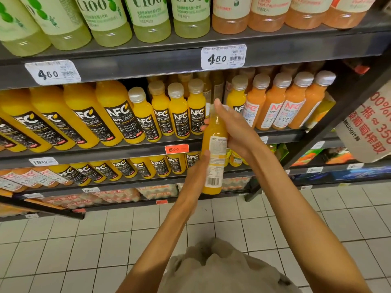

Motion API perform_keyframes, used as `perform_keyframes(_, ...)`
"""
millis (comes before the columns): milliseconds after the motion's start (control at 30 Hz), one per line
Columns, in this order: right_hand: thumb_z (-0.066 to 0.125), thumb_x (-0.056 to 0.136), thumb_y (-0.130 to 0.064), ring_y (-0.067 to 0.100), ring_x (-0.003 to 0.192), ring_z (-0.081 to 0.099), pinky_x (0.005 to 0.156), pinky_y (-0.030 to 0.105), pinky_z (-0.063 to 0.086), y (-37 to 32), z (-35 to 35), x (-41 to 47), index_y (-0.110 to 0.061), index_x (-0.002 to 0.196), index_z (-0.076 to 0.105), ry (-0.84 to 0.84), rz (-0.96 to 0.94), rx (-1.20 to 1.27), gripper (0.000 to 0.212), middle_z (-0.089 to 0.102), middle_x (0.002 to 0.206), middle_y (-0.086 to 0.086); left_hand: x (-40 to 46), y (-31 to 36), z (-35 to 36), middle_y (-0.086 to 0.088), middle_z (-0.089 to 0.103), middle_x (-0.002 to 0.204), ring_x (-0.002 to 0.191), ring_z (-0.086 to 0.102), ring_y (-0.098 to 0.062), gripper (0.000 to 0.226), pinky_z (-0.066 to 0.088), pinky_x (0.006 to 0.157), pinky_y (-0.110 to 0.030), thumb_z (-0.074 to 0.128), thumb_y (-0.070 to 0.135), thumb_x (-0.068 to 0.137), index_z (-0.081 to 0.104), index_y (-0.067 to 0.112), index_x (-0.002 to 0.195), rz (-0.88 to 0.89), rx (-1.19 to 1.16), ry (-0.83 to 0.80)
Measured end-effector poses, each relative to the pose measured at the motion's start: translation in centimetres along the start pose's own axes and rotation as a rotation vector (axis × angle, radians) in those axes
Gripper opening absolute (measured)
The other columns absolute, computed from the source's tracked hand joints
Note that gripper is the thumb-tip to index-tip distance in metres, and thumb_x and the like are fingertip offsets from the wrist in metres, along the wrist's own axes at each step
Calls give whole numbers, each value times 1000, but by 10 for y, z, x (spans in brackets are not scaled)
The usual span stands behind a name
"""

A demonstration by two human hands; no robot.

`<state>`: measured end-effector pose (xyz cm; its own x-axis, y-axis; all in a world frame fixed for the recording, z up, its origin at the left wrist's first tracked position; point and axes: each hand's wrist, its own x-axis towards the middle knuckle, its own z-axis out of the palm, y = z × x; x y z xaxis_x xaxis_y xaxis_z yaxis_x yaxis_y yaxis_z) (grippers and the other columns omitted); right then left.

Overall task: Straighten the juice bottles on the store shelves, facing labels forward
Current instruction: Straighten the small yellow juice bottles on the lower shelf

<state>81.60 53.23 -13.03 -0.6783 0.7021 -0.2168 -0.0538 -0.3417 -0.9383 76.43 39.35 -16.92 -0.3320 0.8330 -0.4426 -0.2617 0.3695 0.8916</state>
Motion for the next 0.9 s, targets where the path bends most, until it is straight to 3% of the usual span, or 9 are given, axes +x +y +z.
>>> perform_keyframes(133,47,94,-49,21,87,70,71,32,56,-9,-8,-3,-10,116,55,-82,9,166,45,70,87,6,-3,7,2,-17,69,84,67,67,-26,68,58,68,-41,32,72,75,67,19,99,11,-206,-83)
perform_keyframes(233,45,92,-52,23,85,69,76,36,56,-12,-8,-4,-11,116,54,-183,50,352,48,69,85,7,-1,4,3,-13,68,75,60,65,-22,76,54,54,-31,30,74,80,67,10,95,-46,-335,-245)
perform_keyframes(333,44,94,-50,19,70,66,70,33,55,-14,-8,-2,-12,109,52,-225,47,418,42,65,73,4,-1,4,9,-16,69,80,66,66,-25,77,55,61,-34,28,71,83,69,7,95,-70,-374,-300)
perform_keyframes(467,54,92,-47,19,68,67,69,33,55,-19,-17,2,-14,103,52,-96,-52,155,35,65,71,2,-1,10,14,-7,71,107,97,69,-23,62,55,88,-44,35,64,78,61,25,118,49,-156,-23)
perform_keyframes(600,51,93,-48,17,82,71,66,29,57,-20,-24,6,-19,107,54,-21,-55,81,33,73,78,2,-1,16,24,-4,73,99,91,70,-23,57,57,83,-45,37,70,77,61,31,110,81,-13,90)
perform_keyframes(667,49,94,-48,19,83,71,65,31,57,-22,-26,7,-15,108,57,-59,-30,130,37,73,81,5,-2,17,26,-7,74,88,79,72,-24,56,59,74,-42,39,70,75,68,29,96,78,-140,31)
perform_keyframes(767,50,92,-49,21,81,71,68,34,57,-22,-30,5,-14,104,60,-129,11,244,38,71,80,6,-3,18,25,-11,70,81,65,67,-20,63,55,57,-32,36,68,84,71,18,97,-12,-375,-204)
perform_keyframes(833,50,92,-48,21,82,71,73,35,58,-20,-30,5,-14,108,57,-169,55,351,39,72,82,6,-4,20,29,-11,67,79,61,64,-20,69,55,56,-31,35,67,86,67,7,98,-96,-525,-315)
perform_keyframes(900,51,93,-45,20,75,70,70,33,57,-21,-29,5,-11,106,54,-174,59,367,36,70,79,4,-3,17,33,-14,69,84,68,68,-24,72,58,65,-35,33,66,86,65,4,103,-110,-540,-335)
